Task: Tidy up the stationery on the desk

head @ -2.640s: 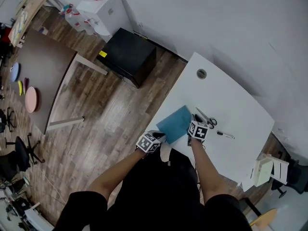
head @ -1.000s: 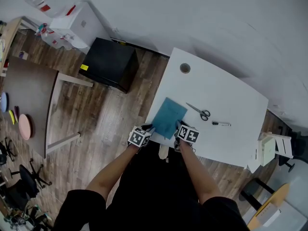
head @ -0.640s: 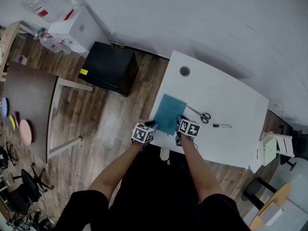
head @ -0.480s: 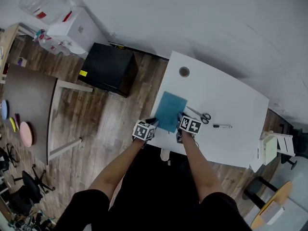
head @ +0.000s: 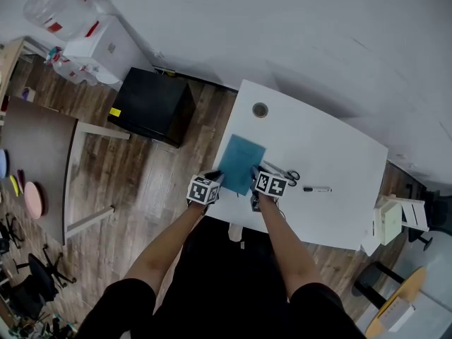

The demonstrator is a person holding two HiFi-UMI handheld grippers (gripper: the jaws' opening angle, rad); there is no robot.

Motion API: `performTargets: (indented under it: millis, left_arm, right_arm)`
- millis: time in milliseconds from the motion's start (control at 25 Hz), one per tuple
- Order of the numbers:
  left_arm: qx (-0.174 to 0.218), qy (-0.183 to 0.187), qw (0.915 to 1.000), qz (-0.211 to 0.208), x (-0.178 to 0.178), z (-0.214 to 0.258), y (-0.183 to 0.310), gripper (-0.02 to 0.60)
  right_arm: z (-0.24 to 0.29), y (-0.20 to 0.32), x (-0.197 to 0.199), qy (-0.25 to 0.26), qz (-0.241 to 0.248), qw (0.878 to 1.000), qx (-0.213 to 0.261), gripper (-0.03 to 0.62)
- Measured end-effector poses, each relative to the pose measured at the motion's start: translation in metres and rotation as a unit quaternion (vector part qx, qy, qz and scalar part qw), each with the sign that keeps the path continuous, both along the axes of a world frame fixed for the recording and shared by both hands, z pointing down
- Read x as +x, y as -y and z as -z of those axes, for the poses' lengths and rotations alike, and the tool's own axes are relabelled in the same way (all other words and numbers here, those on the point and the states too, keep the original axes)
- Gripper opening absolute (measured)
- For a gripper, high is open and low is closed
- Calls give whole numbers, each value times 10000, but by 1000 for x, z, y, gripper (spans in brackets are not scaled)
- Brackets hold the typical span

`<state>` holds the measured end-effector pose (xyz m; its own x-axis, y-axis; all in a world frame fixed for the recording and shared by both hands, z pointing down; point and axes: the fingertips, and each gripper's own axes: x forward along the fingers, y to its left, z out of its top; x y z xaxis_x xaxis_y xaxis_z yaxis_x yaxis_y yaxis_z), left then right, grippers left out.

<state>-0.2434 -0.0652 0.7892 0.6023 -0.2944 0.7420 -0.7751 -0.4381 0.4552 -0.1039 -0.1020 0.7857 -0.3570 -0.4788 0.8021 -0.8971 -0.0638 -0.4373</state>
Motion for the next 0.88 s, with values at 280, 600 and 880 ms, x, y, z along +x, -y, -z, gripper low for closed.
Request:
performTargets:
  millis: [280,600,880]
  left_arm:
    - [-257,-29,9992,309,0,0,-35,63]
    - [-506,-18,9967,636,8,-9,-63,64]
    - [-610,-30,9967,540,15,-11,-60,64]
  right_arm:
    - [6,-43,12,300,385,9988,1,115]
    - [2,-42,-16,429,764,9961,119,115]
    - [0,-32,-20,-64,1100,9938,142,112]
